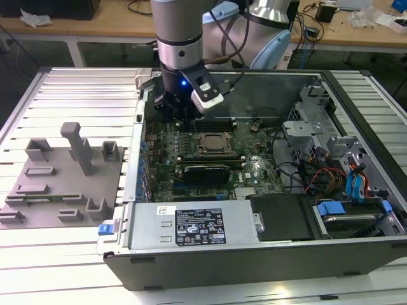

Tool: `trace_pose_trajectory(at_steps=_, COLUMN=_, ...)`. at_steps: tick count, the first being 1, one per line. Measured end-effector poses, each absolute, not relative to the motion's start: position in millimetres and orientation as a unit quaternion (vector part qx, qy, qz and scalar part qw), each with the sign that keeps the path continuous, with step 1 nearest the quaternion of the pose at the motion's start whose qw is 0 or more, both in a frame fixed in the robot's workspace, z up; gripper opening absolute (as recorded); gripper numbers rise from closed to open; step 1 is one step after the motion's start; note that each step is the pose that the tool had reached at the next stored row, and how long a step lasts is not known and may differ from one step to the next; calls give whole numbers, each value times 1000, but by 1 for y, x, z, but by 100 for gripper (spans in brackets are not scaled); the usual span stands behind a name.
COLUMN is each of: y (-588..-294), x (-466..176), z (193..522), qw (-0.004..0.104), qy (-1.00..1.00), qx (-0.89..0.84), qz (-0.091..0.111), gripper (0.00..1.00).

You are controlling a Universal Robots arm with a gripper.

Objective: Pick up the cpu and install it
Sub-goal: 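Install the first cpu locking lever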

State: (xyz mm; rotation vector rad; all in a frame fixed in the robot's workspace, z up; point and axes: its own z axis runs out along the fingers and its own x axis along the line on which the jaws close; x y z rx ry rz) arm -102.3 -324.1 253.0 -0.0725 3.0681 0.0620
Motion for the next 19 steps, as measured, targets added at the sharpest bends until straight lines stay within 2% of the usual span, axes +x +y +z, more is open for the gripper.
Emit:
trace_pose_trajectory(at_steps=9, y=-324, x=-102, z=273, qw=36, qy=999, qx=-22, qz=20, gripper=11)
trace_pose_trajectory(at_steps=12, y=-325, x=-102, z=273, qw=31, qy=999, qx=-22, qz=25, gripper=11)
trace_pose_trajectory(at_steps=14, y=-326, x=-102, z=273, qw=21, qy=999, qx=-21, qz=41, gripper=11)
trace_pose_trajectory(at_steps=19, y=-329, x=-102, z=273, qw=15, qy=997, qx=-20, qz=78, gripper=11)
